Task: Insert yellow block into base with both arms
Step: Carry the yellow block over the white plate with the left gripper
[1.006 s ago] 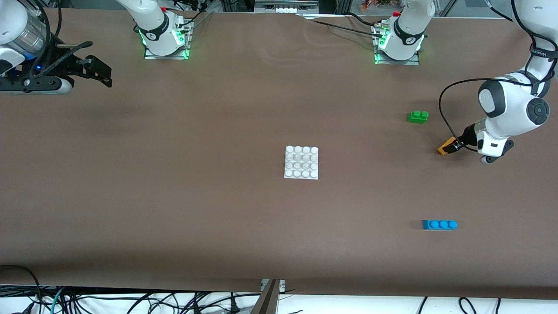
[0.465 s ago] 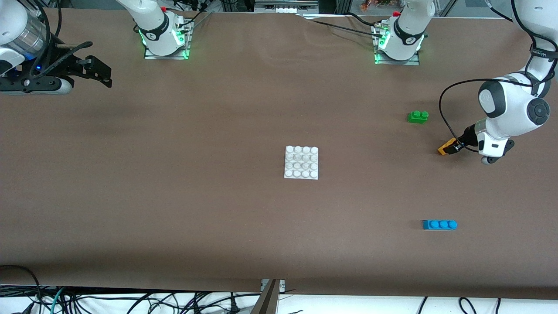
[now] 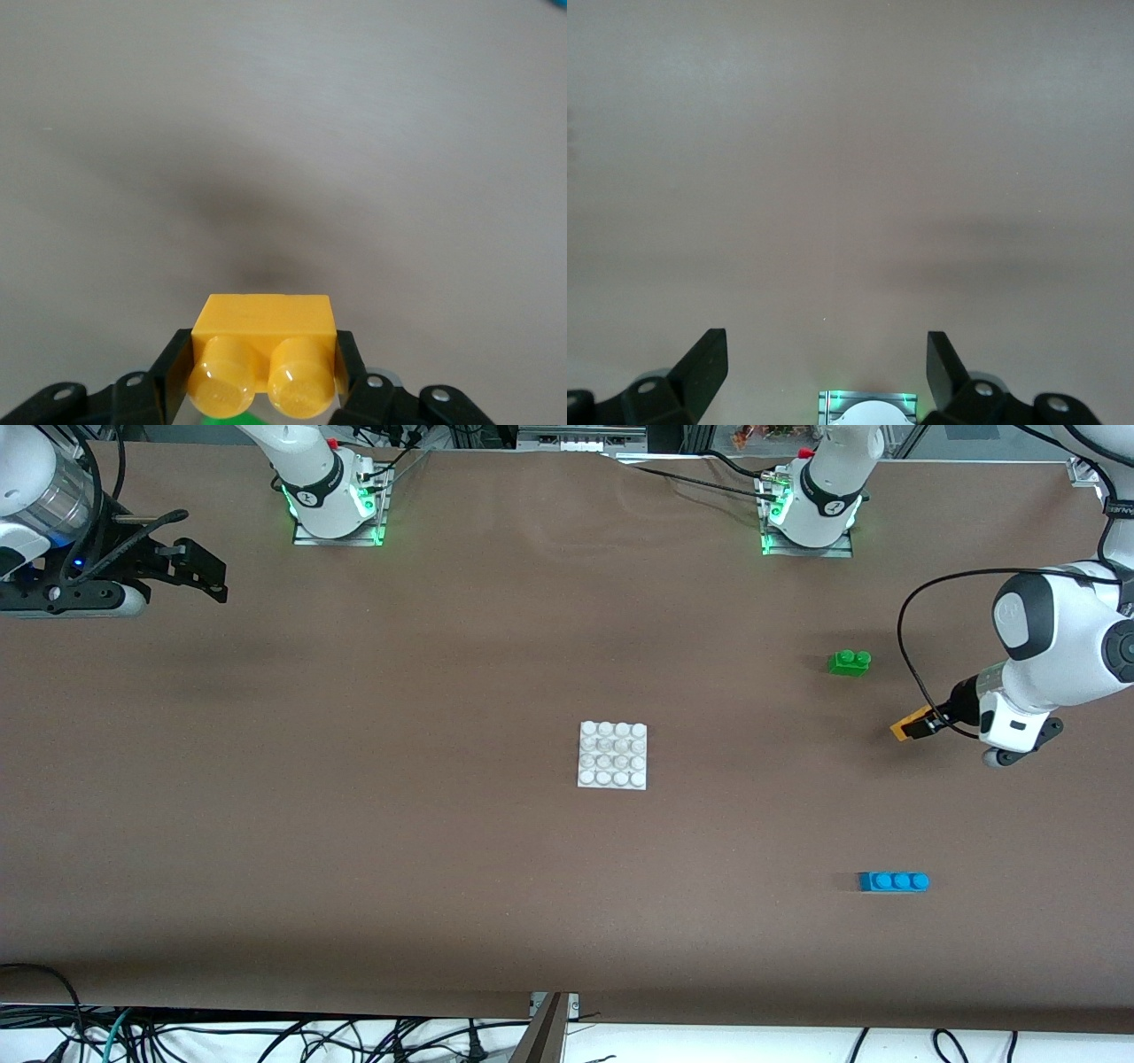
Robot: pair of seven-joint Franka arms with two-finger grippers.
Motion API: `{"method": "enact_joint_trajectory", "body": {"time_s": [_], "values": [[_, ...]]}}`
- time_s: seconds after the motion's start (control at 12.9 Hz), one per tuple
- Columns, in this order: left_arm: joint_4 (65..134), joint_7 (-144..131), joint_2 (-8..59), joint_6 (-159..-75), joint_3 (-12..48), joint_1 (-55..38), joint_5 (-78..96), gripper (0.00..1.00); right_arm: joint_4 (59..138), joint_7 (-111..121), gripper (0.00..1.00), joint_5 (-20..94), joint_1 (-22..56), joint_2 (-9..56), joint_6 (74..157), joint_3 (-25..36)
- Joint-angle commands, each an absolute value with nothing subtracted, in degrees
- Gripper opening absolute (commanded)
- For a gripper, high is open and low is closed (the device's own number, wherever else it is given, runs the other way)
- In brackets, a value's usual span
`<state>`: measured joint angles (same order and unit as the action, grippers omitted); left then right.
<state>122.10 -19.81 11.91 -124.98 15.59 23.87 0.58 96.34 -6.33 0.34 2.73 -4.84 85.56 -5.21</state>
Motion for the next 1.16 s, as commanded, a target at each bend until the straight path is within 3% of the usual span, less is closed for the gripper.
{"method": "enact_joint_trajectory", "body": {"time_s": [0.0, 0.31, 0.54, 0.85, 1.08], "values": [[116.4, -19.2, 11.2, -117.1, 21.4, 23.9, 0.8, 0.4, 98.0, -5.2, 0.99, 0.4, 2.1, -6.1, 86.6, -5.4], [111.7, -19.6, 13.2, -116.4, 30.7, 22.7, 0.7, 0.4, 97.9, -5.2, 0.99, 0.4, 2.0, -5.8, 87.0, -5.1], [107.4, -20.2, 16.2, -116.4, 30.8, 15.1, 0.8, 0.4, 97.2, -5.2, 0.99, 0.4, 2.0, -5.8, 87.5, -5.1], [97.2, -20.6, 26.3, -116.5, 30.3, 5.5, 0.7, 0.4, 97.0, -4.6, 0.99, 0.7, 2.0, -5.4, 89.1, -3.5], [90.6, -22.5, 31.9, -116.5, 24.6, -5.8, 0.7, 0.4, 96.9, -4.7, 0.99, 0.6, 2.2, -4.1, 89.4, -3.4]]}}
